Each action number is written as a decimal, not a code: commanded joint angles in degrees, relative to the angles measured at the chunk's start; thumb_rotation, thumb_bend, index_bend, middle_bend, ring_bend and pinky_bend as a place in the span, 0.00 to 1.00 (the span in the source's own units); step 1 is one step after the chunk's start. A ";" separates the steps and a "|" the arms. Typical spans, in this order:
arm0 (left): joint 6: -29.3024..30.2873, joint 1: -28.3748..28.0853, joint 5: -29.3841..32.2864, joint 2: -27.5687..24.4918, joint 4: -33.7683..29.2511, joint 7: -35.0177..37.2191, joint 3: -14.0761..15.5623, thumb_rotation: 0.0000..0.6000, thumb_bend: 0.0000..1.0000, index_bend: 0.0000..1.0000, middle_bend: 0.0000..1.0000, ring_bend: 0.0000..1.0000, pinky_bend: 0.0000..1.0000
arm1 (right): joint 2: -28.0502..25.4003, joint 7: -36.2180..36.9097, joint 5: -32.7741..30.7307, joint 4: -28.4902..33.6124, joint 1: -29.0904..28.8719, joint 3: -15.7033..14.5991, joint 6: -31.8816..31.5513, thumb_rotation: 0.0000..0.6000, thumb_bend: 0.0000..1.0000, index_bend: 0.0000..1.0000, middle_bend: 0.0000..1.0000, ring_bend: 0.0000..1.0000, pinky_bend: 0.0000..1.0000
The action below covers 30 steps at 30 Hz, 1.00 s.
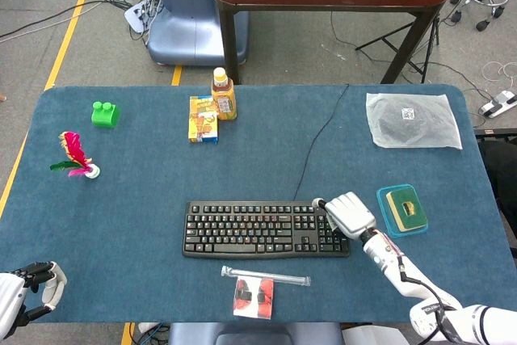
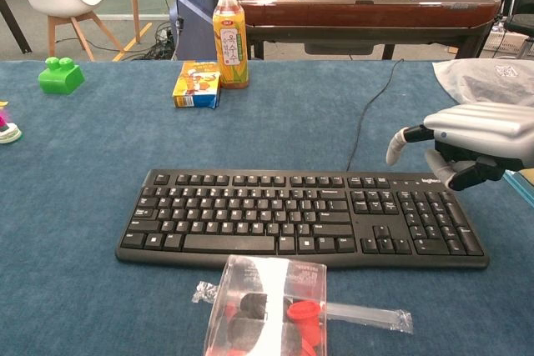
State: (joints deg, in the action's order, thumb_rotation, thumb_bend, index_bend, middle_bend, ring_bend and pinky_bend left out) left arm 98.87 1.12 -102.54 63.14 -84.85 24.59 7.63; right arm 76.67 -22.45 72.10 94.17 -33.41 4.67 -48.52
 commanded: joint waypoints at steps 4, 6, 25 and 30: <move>-0.19 -0.11 -0.06 -0.03 -0.05 0.15 -0.01 1.00 0.42 0.64 0.59 0.55 0.67 | 2.05 -1.83 -2.67 -1.81 -1.59 -0.23 1.16 1.00 1.00 0.28 1.00 1.00 1.00; -0.23 -0.11 -0.07 -0.05 -0.02 0.16 0.01 1.00 0.42 0.67 0.59 0.55 0.67 | 2.60 -2.23 -3.39 -2.16 -1.98 -0.37 1.43 1.00 1.00 0.28 1.00 1.00 1.00; 0.38 0.22 -0.03 -0.45 -0.24 0.78 -0.11 1.00 0.42 0.68 0.59 0.55 0.67 | 4.13 -1.67 -4.53 -3.02 -3.39 -1.96 0.17 1.00 1.00 0.28 1.00 1.00 1.00; 0.02 0.16 -0.08 -0.25 -0.08 0.23 -0.08 1.00 0.42 0.68 0.59 0.55 0.67 | -2.55 1.78 1.03 2.06 -3.04 -3.67 0.17 1.00 1.00 0.28 0.94 0.90 1.00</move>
State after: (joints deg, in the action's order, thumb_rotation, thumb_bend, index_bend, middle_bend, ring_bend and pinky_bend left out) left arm 98.91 1.29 -102.62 62.87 -84.95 24.84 7.54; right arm 77.10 -22.31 70.70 93.76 -36.78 1.86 -47.98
